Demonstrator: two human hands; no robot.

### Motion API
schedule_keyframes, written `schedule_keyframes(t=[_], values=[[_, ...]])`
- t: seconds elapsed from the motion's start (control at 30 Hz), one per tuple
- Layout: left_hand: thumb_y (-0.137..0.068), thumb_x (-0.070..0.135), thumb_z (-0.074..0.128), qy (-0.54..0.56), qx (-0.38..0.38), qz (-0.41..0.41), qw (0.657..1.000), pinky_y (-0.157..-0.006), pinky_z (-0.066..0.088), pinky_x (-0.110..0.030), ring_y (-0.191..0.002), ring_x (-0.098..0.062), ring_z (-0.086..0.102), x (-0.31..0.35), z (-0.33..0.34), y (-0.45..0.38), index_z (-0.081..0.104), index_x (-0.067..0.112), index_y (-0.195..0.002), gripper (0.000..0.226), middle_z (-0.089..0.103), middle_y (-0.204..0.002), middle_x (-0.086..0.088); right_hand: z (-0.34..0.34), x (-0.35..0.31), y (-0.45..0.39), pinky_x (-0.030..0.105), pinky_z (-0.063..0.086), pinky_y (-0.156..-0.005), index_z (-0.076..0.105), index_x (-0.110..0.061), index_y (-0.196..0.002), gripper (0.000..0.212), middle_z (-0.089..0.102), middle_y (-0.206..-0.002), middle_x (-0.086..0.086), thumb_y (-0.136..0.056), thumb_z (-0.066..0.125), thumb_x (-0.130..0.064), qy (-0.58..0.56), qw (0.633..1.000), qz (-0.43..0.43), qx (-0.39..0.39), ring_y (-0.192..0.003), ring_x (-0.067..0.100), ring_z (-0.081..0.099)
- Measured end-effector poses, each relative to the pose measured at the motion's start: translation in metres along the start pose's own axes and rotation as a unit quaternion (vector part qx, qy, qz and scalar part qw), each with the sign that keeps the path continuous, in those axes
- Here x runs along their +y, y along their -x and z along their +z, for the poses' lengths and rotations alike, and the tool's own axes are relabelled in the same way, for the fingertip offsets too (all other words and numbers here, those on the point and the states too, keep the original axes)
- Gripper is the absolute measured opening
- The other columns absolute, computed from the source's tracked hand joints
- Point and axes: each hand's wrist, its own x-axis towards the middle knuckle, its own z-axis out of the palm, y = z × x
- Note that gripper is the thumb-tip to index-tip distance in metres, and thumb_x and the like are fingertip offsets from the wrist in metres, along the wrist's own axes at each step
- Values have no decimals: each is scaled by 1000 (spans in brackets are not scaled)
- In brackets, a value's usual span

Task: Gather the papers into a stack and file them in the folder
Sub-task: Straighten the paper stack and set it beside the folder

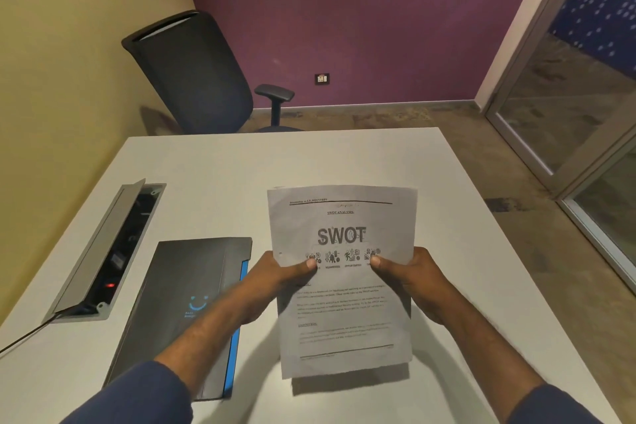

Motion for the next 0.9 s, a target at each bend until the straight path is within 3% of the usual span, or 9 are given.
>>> schedule_keyframes(t=[0.23,0.3,0.4,0.47,0.57,0.6,0.7,0.83,0.9], values=[[-88,41,68,-76,123,77,986,-75,56,-22,-98,-12,72,-11,9,-3,74,47,-97,12,77,-104,10,8,22,-3,36,58,-85,75,-20,-96,12,78,-102,2,-85,72,-15,20,996,-44,75,-93,17,74],[-85,44,67,-92,174,113,974,-76,59,-25,-94,-13,72,-19,15,-5,71,52,-96,14,77,-99,13,13,30,-1,30,58,-86,76,-32,-95,20,78,-100,-7,-88,69,-15,44,991,-91,85,-95,11,72],[-84,40,68,-76,214,155,961,-71,54,-10,-93,-1,70,-35,24,-2,63,59,-103,28,73,-99,25,24,41,5,18,55,-83,72,-46,-101,38,75,-102,-16,-90,66,-9,43,983,-148,101,-97,4,70],[-88,32,70,-67,219,136,964,-71,55,-15,-94,-10,71,-51,29,-1,67,56,-100,27,75,-96,20,29,59,8,19,56,-80,73,-46,-99,40,76,-99,-15,-90,66,-8,51,982,-139,120,-96,4,70],[-90,20,69,-52,233,91,967,-73,61,-29,-91,-22,73,-75,34,-1,75,47,-90,28,78,-91,7,32,87,13,44,58,-80,74,-37,-88,27,77,-93,8,-91,65,-12,68,984,-83,144,-95,27,71],[-90,19,69,-44,235,85,967,-75,62,-34,-91,-22,73,-78,35,0,75,43,-92,25,78,-92,2,32,93,14,44,57,-81,74,-35,-90,24,77,-94,9,-91,65,-14,64,984,-79,147,-95,28,71],[-91,19,69,-26,227,86,970,-78,61,-37,-95,-19,72,-87,38,4,72,31,-109,22,77,-99,-2,32,97,18,26,57,-83,74,-32,-98,20,78,-99,-5,-93,63,-15,57,984,-87,144,-97,10,71],[-92,17,67,-43,238,61,968,-74,60,-26,-89,-13,72,-94,39,5,72,38,-96,22,78,-92,4,31,103,21,35,58,-80,74,-34,-88,17,77,-91,1,-92,65,-20,56,985,-43,156,-91,17,71],[-92,20,66,-51,239,49,968,-68,58,-23,-84,-13,72,-92,37,2,73,37,-90,18,77,-85,8,30,103,18,27,58,-79,73,-32,-88,15,78,-89,-7,-91,66,-19,60,985,-33,160,-90,8,72]])
